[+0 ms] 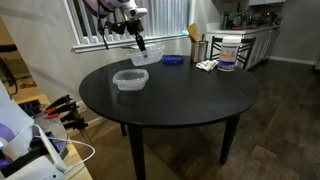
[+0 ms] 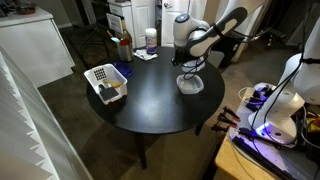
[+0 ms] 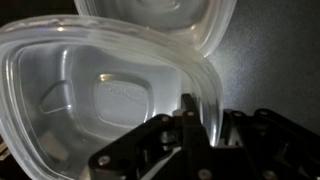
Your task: Put the right bowl in the left bowl
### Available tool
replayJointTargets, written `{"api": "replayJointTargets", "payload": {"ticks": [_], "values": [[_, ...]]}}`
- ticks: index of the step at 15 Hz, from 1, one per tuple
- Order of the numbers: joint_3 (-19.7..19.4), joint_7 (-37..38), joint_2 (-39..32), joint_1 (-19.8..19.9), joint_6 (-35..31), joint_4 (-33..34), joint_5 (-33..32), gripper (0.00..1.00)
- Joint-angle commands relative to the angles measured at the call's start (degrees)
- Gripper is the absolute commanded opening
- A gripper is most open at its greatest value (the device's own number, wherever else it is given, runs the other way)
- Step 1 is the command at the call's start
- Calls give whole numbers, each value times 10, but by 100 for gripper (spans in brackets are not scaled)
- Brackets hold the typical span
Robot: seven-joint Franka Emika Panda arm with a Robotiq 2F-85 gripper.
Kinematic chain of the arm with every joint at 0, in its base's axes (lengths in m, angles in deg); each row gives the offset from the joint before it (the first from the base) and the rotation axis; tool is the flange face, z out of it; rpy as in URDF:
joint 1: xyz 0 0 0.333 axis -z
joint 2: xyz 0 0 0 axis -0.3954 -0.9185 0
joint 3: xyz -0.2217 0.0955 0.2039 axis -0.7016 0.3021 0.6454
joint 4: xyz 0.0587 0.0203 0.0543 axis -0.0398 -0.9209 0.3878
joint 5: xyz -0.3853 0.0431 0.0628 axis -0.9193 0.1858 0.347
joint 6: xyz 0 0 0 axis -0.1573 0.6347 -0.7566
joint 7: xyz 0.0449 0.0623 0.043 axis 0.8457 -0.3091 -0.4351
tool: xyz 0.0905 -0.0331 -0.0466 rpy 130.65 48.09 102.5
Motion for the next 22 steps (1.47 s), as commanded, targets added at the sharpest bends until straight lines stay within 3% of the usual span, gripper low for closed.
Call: {"api": "replayJointTargets", "payload": {"ticks": [1, 6, 14, 22], "values": [[45, 28, 45, 40, -13, -73, 16, 1], [76, 41, 64, 68, -40, -133, 30, 1], [121, -118, 94, 102, -111, -189, 208, 1], [121, -177, 102, 108, -164, -197, 207, 1]]}}
